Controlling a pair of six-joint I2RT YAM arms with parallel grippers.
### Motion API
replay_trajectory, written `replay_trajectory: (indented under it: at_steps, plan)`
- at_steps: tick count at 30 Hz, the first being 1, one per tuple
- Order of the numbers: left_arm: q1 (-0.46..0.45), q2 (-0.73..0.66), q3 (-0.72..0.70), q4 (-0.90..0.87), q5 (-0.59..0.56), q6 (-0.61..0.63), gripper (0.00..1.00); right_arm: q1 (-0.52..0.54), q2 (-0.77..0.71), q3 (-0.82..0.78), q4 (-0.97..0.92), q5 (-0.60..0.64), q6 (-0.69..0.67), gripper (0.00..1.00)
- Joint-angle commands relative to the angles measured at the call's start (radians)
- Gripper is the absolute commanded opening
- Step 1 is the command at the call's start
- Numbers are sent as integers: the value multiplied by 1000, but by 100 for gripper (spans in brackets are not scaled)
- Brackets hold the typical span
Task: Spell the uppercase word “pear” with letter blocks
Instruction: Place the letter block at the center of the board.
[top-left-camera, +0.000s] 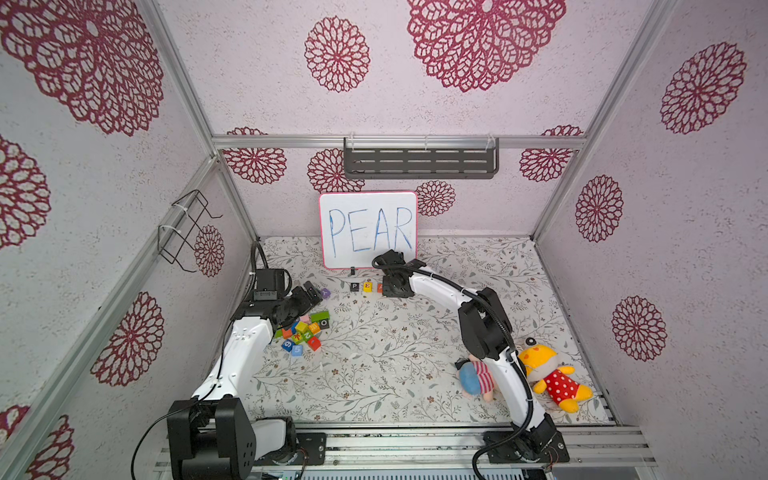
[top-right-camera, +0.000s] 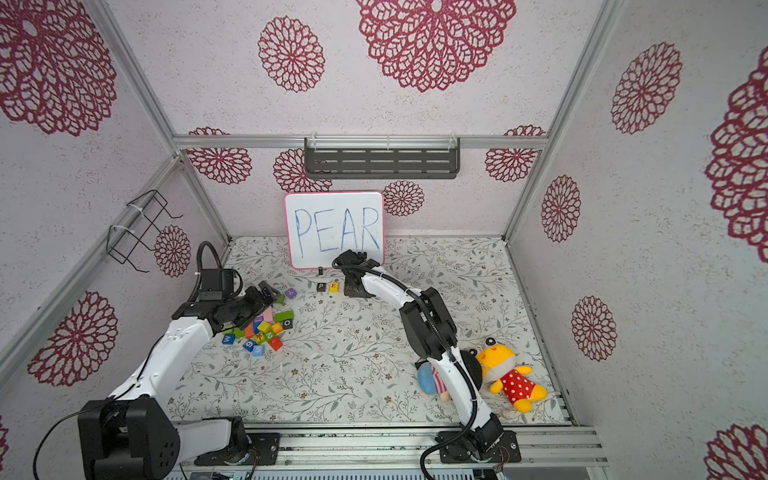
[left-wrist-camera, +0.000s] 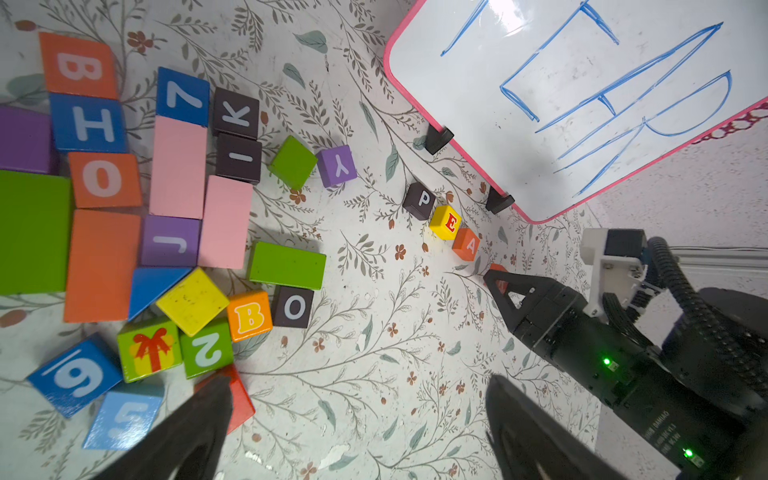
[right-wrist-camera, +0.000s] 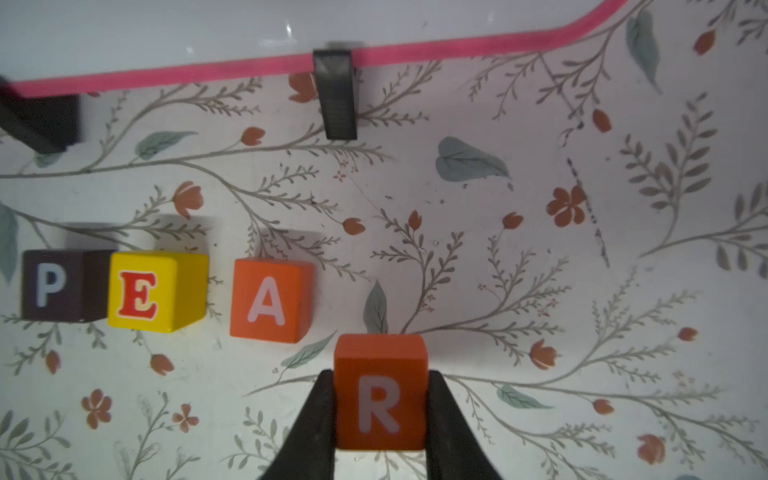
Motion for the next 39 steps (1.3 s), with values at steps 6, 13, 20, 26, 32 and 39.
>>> replay_trajectory:
  at_steps: [6, 13, 20, 26, 32, 39]
  plan:
    - [2, -19, -5, -9, -29, 26, 98, -13, 11, 46, -23, 29, 27, 25]
    - [11, -28, -24, -9, -30, 29, 98, -15, 53, 92, -36, 61, 48, 26]
    - [20, -33, -32, -10, -31, 29, 98, -16, 90, 135, -50, 72, 64, 30]
    - [23, -31, -35, -8, -31, 31, 98, -23, 99, 142, -50, 84, 84, 31]
    - [26, -33, -37, -12, -32, 34, 98, -24, 110, 157, -54, 72, 76, 33]
    - [33, -33, -46, -6, -34, 39, 98, -24, 92, 157, -55, 64, 49, 46]
